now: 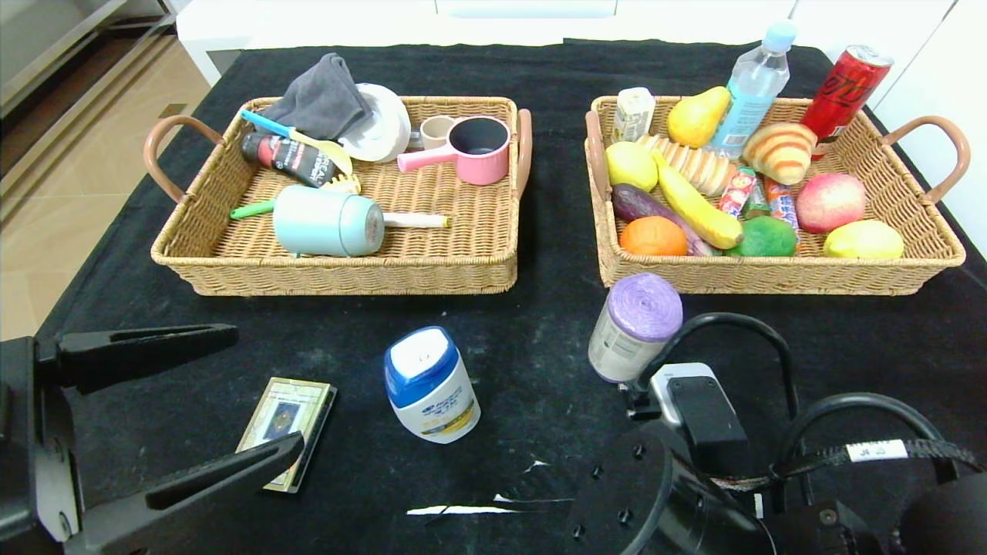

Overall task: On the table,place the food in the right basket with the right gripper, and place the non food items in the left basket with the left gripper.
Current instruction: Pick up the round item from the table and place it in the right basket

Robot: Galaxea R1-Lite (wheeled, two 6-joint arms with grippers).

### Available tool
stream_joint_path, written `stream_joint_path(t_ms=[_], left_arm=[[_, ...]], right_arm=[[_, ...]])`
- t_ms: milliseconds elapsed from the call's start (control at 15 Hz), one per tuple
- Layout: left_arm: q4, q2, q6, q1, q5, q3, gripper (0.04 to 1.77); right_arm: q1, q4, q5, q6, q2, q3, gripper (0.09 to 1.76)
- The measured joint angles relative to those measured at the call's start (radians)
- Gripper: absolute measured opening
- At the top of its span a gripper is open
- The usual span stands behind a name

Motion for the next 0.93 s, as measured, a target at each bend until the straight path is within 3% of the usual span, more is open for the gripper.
stream_joint_path(t_ms=[933], left_arm=[[0.001,-0.001,0.0,0.0,0.0,0.001,1.72]], right_arm=[[0.0,0.013,0.001,-0.004,-0.005,-0.002,0.16]])
